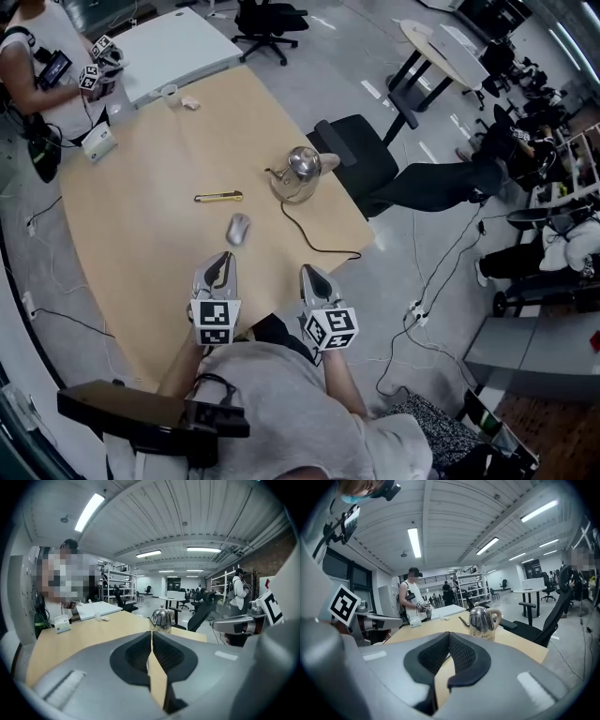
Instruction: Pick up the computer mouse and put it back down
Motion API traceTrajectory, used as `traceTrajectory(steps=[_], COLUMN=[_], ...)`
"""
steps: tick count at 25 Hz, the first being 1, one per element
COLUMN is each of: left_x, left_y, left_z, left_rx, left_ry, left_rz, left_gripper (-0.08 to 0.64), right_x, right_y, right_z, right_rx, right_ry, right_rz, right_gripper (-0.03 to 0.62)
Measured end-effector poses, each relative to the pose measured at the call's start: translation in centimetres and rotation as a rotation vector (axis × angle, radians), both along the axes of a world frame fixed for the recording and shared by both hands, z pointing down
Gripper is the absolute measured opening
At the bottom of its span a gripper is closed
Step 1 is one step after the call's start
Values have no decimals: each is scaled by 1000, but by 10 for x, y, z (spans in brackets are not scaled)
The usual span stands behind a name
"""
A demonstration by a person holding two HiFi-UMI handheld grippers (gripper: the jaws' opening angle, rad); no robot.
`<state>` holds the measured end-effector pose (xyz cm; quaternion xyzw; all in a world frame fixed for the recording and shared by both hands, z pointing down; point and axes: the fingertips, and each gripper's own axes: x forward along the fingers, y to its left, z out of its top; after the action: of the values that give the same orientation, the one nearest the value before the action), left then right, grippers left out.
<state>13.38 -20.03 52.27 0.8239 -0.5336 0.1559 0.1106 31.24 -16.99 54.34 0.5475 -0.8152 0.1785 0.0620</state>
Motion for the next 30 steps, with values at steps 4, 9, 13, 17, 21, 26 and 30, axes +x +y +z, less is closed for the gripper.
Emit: traceTrajectory(steps=[4, 9, 13, 17, 21, 26, 30], left_x=[-9, -19, -20, -23, -23, -22, -22], left_y=[14, 31, 40, 45, 49, 51, 51], left_z=[-7, -16, -18, -22, -25, -20, -22], left_rx=[19, 53, 63, 77, 82, 80, 89], left_ry=[8, 22, 24, 39, 44, 45, 46], left_rz=[3, 11, 19, 20, 20, 21, 26], left_gripper=[18, 17, 17, 17, 17, 17, 17], right_x=[-8, -16, -18, -21, -20, -20, -20], right_y=[12, 28, 38, 48, 52, 54, 57], right_z=[-5, -13, -18, -23, -27, -28, -28], right_rx=[18, 41, 53, 56, 56, 68, 66], right_ry=[0, -7, -10, -1, -1, -4, -6], right_rz=[3, 17, 23, 26, 25, 21, 29], right_gripper=[7, 6, 6, 6, 6, 6, 7])
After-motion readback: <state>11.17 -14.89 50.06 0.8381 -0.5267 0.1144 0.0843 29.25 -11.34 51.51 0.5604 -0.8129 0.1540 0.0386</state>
